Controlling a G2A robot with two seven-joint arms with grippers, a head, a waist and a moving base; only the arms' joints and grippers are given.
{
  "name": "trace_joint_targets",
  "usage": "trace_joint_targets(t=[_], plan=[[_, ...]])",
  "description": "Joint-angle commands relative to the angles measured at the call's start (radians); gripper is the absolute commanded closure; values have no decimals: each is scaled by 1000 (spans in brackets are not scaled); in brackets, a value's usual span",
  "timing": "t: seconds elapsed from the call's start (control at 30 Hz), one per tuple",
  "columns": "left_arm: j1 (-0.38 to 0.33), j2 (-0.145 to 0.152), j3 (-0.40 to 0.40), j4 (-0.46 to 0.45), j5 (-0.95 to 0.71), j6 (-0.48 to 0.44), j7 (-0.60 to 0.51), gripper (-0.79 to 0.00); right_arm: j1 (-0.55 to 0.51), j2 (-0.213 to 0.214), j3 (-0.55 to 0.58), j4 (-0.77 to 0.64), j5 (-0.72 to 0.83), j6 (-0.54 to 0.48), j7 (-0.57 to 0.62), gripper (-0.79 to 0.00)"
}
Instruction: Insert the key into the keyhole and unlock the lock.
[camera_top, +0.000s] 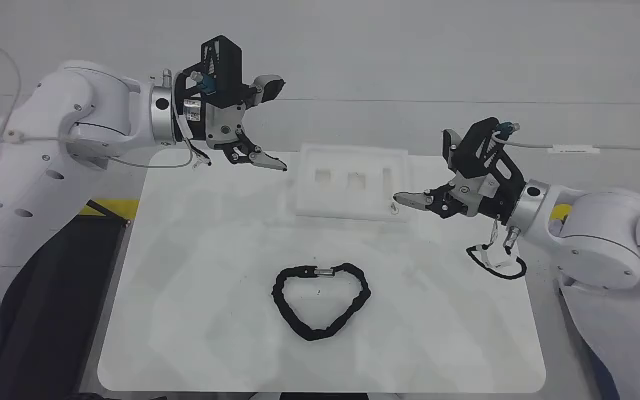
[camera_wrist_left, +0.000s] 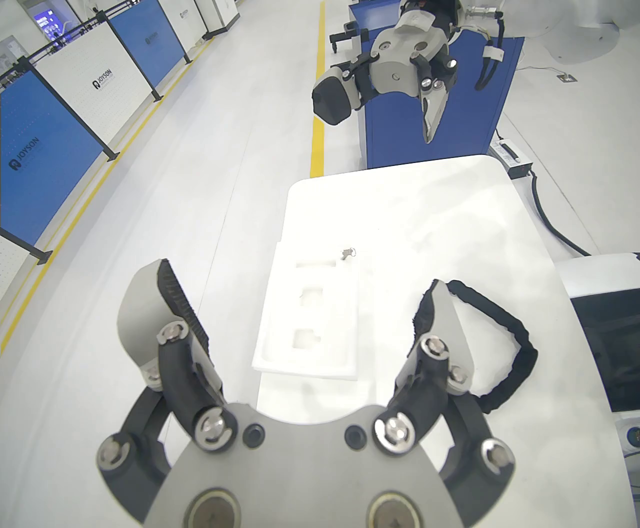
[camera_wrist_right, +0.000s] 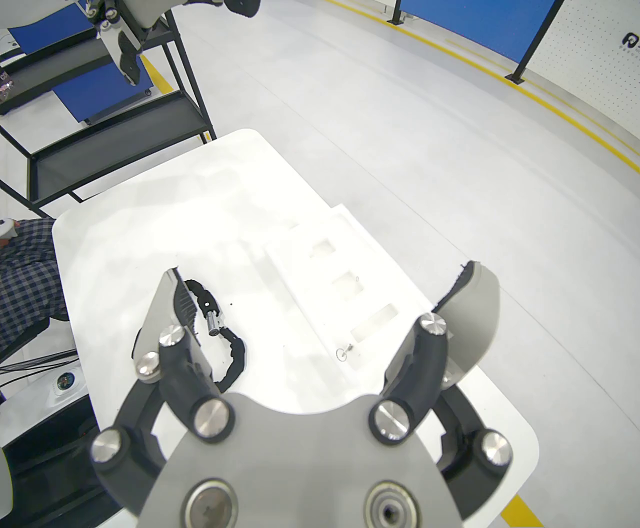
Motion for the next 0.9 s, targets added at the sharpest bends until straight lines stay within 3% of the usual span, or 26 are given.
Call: trace_joint_targets(t=[0.0,0.5,0.87], plan=[[0,0,0,0,0,0,0,-785,0,0,0,0,0,0,0,-784],[0,0,0,0,0,0,0,-785,-11,-1,-7,7,-6,8,-13,-785],[0,0,0,0,0,0,0,-785,10,-27,-171,149,-75,89,-46,-785]])
